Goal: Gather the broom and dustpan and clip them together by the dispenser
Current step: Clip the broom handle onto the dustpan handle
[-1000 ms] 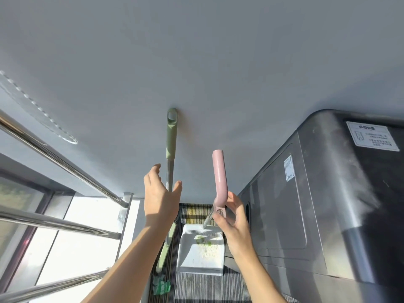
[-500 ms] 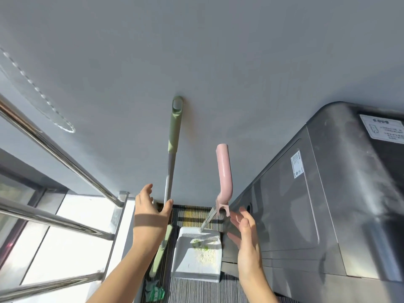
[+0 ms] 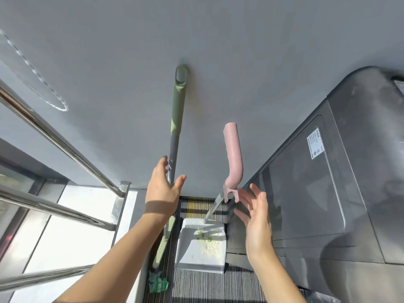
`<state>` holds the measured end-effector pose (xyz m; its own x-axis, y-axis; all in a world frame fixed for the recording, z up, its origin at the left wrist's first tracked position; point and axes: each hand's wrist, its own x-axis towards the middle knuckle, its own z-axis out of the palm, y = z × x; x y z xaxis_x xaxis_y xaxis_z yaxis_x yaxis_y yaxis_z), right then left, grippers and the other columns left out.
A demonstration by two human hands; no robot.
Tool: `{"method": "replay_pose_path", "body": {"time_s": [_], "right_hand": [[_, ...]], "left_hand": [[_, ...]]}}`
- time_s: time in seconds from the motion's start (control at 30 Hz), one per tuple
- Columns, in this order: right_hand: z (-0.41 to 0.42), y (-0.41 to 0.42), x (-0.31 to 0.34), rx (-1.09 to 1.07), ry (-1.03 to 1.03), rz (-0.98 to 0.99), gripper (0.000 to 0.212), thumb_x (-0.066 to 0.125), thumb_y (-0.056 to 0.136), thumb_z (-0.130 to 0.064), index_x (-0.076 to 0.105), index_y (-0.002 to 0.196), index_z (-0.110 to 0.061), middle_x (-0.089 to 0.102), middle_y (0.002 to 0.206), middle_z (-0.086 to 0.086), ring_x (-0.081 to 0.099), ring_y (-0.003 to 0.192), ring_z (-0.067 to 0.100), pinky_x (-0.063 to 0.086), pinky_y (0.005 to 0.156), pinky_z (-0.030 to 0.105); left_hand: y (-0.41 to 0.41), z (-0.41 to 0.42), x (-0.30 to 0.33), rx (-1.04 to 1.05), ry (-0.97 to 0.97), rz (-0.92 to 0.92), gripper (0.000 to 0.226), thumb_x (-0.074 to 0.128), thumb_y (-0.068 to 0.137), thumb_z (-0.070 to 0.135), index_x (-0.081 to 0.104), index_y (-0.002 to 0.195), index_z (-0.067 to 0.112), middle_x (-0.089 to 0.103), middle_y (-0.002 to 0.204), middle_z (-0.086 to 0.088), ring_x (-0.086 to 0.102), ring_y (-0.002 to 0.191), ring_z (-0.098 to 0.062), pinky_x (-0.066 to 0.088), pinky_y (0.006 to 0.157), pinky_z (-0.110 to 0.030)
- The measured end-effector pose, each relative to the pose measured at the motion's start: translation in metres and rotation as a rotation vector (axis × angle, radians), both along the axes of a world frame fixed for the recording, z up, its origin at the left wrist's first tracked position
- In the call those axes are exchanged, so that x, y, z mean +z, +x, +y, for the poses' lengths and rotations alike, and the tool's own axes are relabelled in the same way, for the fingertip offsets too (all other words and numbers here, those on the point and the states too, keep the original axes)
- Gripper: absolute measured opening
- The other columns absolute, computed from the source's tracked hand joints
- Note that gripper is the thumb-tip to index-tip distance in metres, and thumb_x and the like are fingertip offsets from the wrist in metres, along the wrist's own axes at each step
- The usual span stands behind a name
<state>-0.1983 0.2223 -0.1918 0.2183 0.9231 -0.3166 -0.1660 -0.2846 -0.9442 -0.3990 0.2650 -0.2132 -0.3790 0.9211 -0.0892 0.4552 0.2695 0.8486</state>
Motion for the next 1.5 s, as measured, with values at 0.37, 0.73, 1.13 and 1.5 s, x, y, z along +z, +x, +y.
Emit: {"method": "replay_pose_path", "body": {"time_s": [0.37,0.73,1.13,1.5], "right_hand": [[0.023,-0.006,0.047,-0.014,0.082,-0.012,0.055,0.032,0.089,-0.066,0.054,0.124,-0.03,0.064,0.123,-0.003,0.055,0.122,0.01,0.046,0.096,0.04],[0.015,-0.006,0.102,-0.039,0.227,-0.102,0.052,0.036,0.09,-0.048,0.055,0.126,-0.016,0.064,0.124,0.003,0.055,0.121,0.007,0.043,0.105,0.044],[-0.006,-0.007,0.146,0.18,0.421,-0.036,0.047,0.05,0.088,-0.046,0.055,0.125,-0.018,0.06,0.129,-0.001,0.057,0.116,-0.002,0.048,0.086,0.017],[-0.014,0.014,0.11,0.281,0.336,-0.308,0.022,0.074,0.076,-0.024,0.071,0.098,-0.023,0.076,0.096,0.001,0.071,0.089,0.017,0.057,0.079,0.036]], "left_hand": [[-0.001,0.01,0.015,-0.187,-0.106,0.114,0.008,0.054,0.092,0.01,0.057,0.089,0.004,0.06,0.087,-0.012,0.056,0.085,-0.034,0.043,0.074,-0.041],[0.014,-0.052,0.052,-0.286,0.053,0.216,0.037,0.054,0.092,0.007,0.04,0.078,0.038,0.048,0.076,0.01,0.049,0.069,-0.007,0.036,0.055,-0.02],[0.077,-0.094,0.086,-0.232,0.143,0.064,0.041,0.057,0.088,0.006,0.031,0.07,0.032,0.04,0.069,0.009,0.042,0.064,-0.013,0.035,0.058,-0.024],[0.128,-0.102,0.07,-0.118,0.096,-0.048,0.032,0.06,0.085,0.008,0.035,0.069,0.02,0.043,0.064,0.006,0.043,0.055,-0.01,0.035,0.05,-0.027]]}}
